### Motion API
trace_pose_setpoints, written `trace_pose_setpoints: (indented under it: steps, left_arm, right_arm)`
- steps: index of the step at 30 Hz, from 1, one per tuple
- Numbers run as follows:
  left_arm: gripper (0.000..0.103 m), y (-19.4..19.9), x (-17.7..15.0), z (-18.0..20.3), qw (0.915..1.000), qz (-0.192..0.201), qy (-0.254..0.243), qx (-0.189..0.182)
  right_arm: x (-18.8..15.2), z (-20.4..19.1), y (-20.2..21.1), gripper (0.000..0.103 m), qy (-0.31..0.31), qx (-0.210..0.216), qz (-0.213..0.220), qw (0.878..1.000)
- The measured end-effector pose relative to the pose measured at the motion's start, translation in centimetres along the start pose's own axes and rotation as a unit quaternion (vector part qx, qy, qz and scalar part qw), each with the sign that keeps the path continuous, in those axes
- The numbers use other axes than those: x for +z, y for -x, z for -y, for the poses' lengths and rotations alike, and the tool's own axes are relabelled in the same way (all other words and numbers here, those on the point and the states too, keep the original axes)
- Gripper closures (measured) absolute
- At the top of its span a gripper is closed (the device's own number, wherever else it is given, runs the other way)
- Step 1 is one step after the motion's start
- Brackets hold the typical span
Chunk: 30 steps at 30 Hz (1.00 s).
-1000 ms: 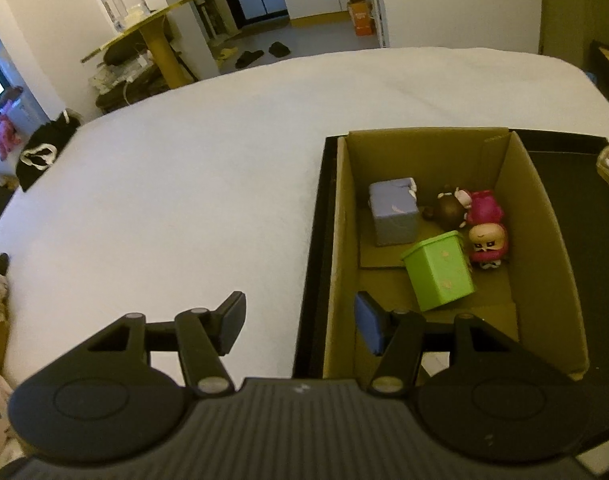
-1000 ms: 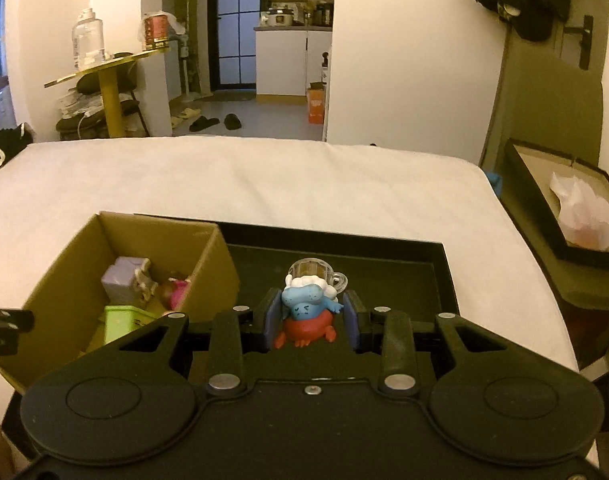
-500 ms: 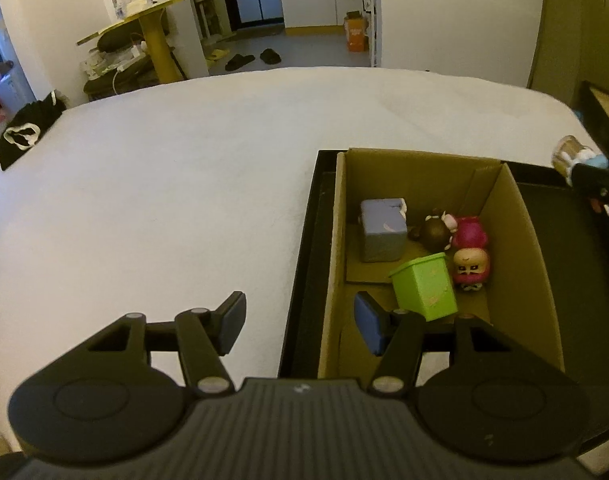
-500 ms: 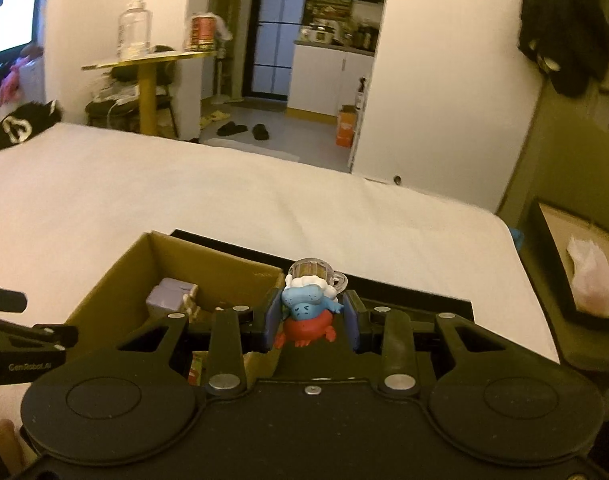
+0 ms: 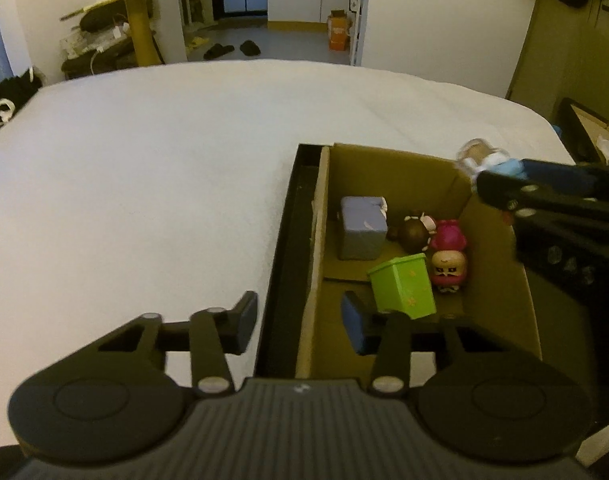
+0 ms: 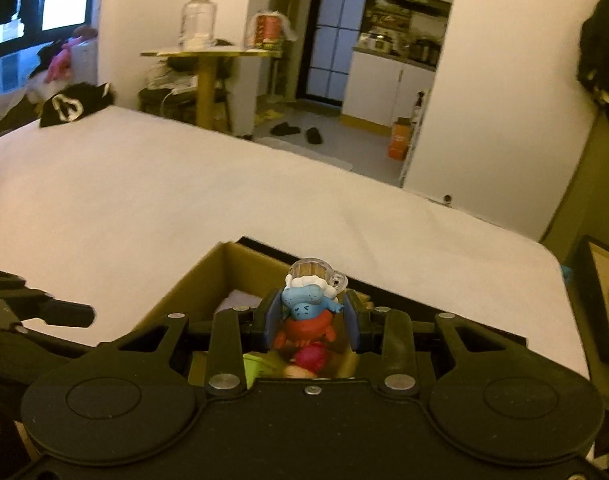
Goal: Organize rigid objects
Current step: 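Lift the blue figurine with the right gripper and carry it over the box, then open the right gripper to drop the blue figurine into the box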
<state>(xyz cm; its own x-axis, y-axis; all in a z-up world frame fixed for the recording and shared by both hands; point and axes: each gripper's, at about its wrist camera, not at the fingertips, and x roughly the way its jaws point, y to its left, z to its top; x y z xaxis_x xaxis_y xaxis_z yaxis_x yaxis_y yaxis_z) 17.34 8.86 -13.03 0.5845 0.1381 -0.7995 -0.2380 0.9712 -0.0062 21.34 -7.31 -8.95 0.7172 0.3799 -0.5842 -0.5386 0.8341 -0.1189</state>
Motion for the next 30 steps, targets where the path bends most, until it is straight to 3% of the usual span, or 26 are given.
trace_pose_setpoints:
  steps: [2, 8, 18, 21, 25, 30]
  left_arm:
    - [0.074, -0.3, 0.0, 0.0, 1.0, -0.005, 0.001, -0.003]
    - [0.086, -1.1, -0.1, -0.4, 0.9996, -0.02, 0.008, -0.017]
    - [0.089, -1.9, 0.0, -0.7, 0.9989, -0.029, 0.023, -0.028]
    - [0.089, -1.9, -0.1, -0.9, 0.9989, -0.029, 0.021, -0.029]
    - [0.089, -1.9, -0.1, -0.5, 0.9993, -0.028, 0.011, -0.021]
    - [0.089, -1.5, -0.1, 0.0, 0.9997, -0.021, 0.0, -0.011]
  right_arm:
    - [0.1, -0.4, -0.4, 0.07, 0.001, 0.007, -0.007, 1.0]
    - [-0.3, -1.4, -2.0, 0.07, -0.008, 0.022, -0.041, 0.999]
    - [-0.1, -1.8, -3.7, 0.07, -0.032, 0.015, -0.06, 0.998]
    - [0.0, -1.7, -3.7, 0.066, -0.036, 0.013, -0.059, 0.998]
    - [-0.4, -1.3, -2.6, 0.049, -0.037, 0.002, -0.051, 0.998]
    - [-1.1, 0.5, -0.5, 0.042, -0.067, -0.012, -0.042, 0.997]
